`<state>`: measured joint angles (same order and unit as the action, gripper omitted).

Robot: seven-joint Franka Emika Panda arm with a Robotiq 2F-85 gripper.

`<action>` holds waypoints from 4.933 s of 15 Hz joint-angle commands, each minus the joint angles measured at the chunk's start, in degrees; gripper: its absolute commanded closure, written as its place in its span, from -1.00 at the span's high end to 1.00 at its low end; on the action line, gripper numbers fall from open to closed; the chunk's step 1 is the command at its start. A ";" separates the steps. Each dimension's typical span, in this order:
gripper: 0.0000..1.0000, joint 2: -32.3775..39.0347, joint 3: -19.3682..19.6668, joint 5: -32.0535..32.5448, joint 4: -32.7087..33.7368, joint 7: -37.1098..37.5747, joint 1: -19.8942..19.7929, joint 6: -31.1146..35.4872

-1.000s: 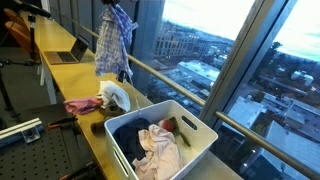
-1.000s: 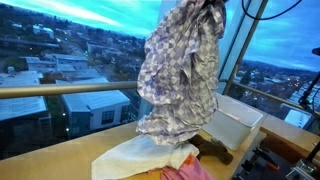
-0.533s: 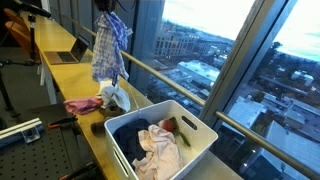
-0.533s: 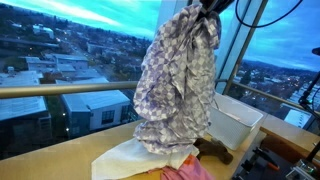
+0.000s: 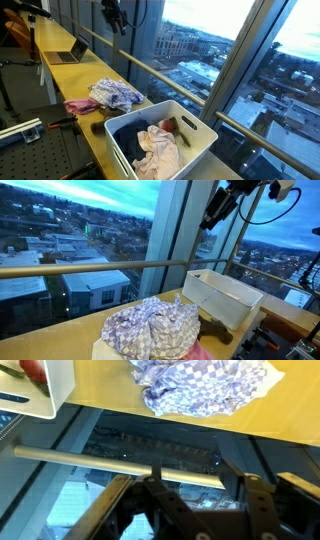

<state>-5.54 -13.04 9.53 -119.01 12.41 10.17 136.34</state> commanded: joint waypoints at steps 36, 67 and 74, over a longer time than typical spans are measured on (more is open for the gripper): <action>0.50 54.24 17.68 -11.35 16.67 -17.61 -24.29 11.07; -1.00 7.87 3.52 -10.77 1.85 -7.88 -1.37 4.90; 0.08 9.91 -1.88 -7.36 -0.68 4.13 6.75 4.77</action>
<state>4.62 -14.89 1.03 -119.73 14.77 16.54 141.68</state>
